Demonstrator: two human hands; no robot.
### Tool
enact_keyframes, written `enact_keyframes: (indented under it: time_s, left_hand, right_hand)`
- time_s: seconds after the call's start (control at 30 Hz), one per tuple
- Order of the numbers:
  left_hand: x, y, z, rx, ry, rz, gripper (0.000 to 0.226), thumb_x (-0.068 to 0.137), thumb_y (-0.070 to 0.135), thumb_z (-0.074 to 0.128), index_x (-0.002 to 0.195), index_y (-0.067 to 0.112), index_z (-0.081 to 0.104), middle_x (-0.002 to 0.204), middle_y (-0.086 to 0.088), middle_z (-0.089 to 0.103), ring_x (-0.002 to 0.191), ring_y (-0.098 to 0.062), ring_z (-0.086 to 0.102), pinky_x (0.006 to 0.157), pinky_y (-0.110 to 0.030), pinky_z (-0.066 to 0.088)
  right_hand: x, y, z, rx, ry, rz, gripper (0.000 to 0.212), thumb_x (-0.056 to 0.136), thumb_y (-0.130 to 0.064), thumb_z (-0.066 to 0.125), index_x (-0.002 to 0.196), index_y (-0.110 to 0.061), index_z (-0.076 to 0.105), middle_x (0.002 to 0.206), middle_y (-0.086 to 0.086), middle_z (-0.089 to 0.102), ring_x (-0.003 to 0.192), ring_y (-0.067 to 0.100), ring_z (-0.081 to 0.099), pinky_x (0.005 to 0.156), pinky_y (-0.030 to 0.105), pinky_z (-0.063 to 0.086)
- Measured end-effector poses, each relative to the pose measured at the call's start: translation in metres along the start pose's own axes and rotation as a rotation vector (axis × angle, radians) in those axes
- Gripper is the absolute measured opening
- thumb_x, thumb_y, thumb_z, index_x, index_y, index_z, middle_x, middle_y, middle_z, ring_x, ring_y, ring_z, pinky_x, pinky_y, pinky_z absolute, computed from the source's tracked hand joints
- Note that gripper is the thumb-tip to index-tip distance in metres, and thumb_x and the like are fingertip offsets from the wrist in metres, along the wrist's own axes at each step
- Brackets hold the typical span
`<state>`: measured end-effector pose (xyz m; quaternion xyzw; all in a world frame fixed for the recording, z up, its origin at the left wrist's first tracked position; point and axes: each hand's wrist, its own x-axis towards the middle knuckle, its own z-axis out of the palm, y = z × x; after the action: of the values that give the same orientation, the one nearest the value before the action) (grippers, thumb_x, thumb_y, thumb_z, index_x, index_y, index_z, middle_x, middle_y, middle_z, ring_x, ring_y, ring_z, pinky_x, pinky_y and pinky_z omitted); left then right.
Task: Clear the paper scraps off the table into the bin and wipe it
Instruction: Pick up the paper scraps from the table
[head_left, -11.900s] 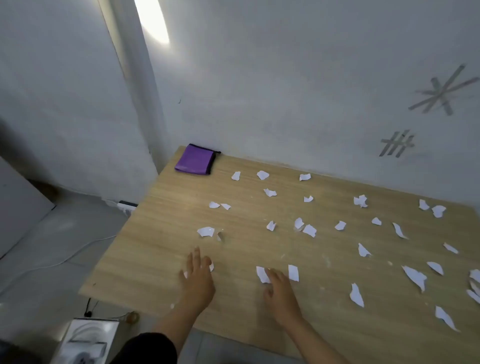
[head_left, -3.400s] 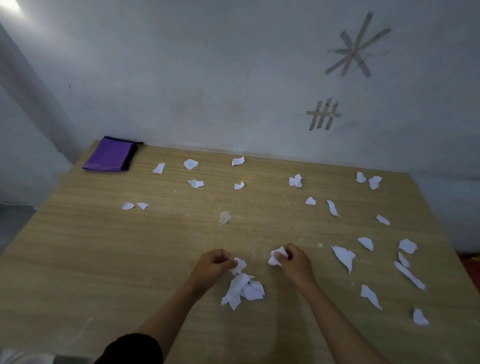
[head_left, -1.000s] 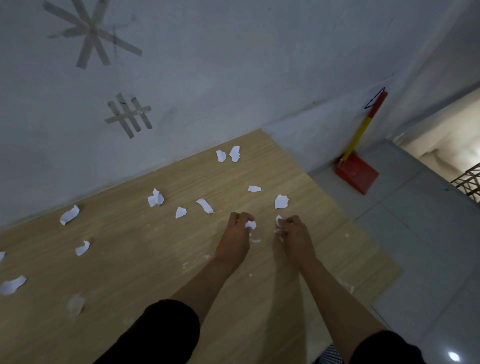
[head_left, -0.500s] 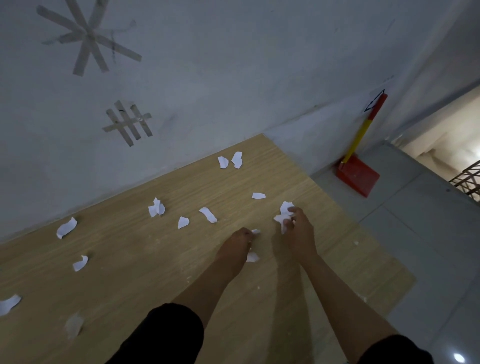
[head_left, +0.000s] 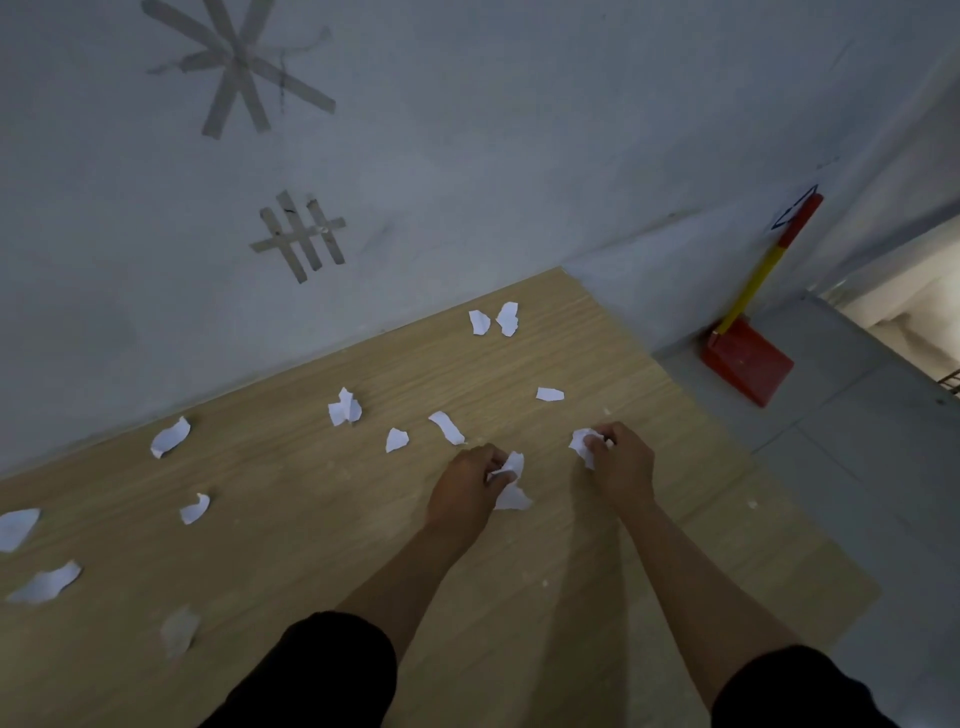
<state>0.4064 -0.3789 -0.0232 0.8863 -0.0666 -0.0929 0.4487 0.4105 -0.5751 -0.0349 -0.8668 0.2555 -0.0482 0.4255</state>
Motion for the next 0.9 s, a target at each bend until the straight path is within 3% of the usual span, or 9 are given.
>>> enact_keyframes:
  time_s: [0.13,0.3,0.47,0.6,0.73,0.8,0.9]
  left_hand:
    - [-0.015,-0.004,-0.012,-0.005,0.057,-0.057,0.014,0.085,0.024,0.064,0.095,0.014,0.065,0.091,-0.003,0.067,0.083,-0.014,0.059,0.074,-0.029,0.046]
    - [-0.052,-0.015,-0.041,0.032,0.13,-0.098,0.014,0.082,0.029,0.066,0.087,0.016,0.066,0.082,0.0,0.061,0.078,-0.016,0.056,0.068,-0.026,0.041]
    - [-0.113,-0.043,-0.078,0.099,0.297,-0.197,0.016,0.083,0.029,0.066,0.087,0.013,0.065,0.08,-0.002,0.059,0.077,-0.017,0.054,0.066,-0.025,0.036]
    - [-0.168,-0.06,-0.095,0.135,0.379,-0.207,0.011,0.085,0.025,0.064,0.082,0.015,0.061,0.074,-0.001,0.056,0.07,-0.018,0.052,0.063,-0.028,0.038]
    - [-0.218,-0.073,-0.095,0.237,0.48,-0.189,0.012,0.083,0.021,0.063,0.08,0.01,0.061,0.073,-0.002,0.053,0.069,-0.024,0.055,0.062,-0.032,0.042]
    - [-0.237,-0.079,-0.09,0.286,0.495,-0.193,0.012,0.081,0.021,0.063,0.08,0.008,0.062,0.077,-0.006,0.056,0.072,-0.026,0.056,0.062,-0.034,0.044]
    - [-0.26,-0.083,-0.08,0.339,0.481,-0.167,0.012,0.082,0.026,0.059,0.084,0.015,0.06,0.084,-0.003,0.059,0.076,-0.023,0.056,0.063,-0.03,0.044]
  right_hand:
    - [-0.029,-0.015,0.011,0.073,-0.055,0.005,0.014,0.088,-0.016,0.059,0.091,-0.005,0.065,0.09,0.008,0.064,0.081,0.017,0.055,0.06,0.021,0.034]
    - [-0.094,-0.041,0.033,0.128,-0.233,-0.022,0.011,0.086,-0.02,0.061,0.088,-0.011,0.067,0.08,-0.001,0.061,0.07,0.008,0.054,0.052,0.006,0.037]
    - [-0.162,-0.055,0.055,0.133,-0.388,-0.081,0.014,0.086,-0.022,0.062,0.074,-0.016,0.063,0.067,-0.005,0.058,0.063,0.008,0.052,0.051,0.009,0.034]
    - [-0.208,-0.061,0.067,0.075,-0.514,-0.127,0.035,0.087,-0.023,0.06,0.054,-0.021,0.049,0.053,-0.01,0.047,0.052,0.003,0.043,0.046,0.009,0.032]
    - [-0.249,-0.063,0.077,-0.019,-0.627,-0.167,0.033,0.09,-0.025,0.056,0.059,-0.016,0.051,0.055,-0.008,0.046,0.053,0.003,0.042,0.047,0.008,0.028]
    - [-0.264,-0.061,0.083,-0.047,-0.662,-0.176,0.032,0.091,-0.026,0.054,0.062,-0.013,0.05,0.055,-0.005,0.044,0.052,0.003,0.04,0.047,0.011,0.027]
    - [-0.278,-0.06,0.088,-0.086,-0.657,-0.201,0.037,0.091,-0.028,0.054,0.058,-0.011,0.046,0.056,0.0,0.043,0.053,0.01,0.04,0.05,0.026,0.027]
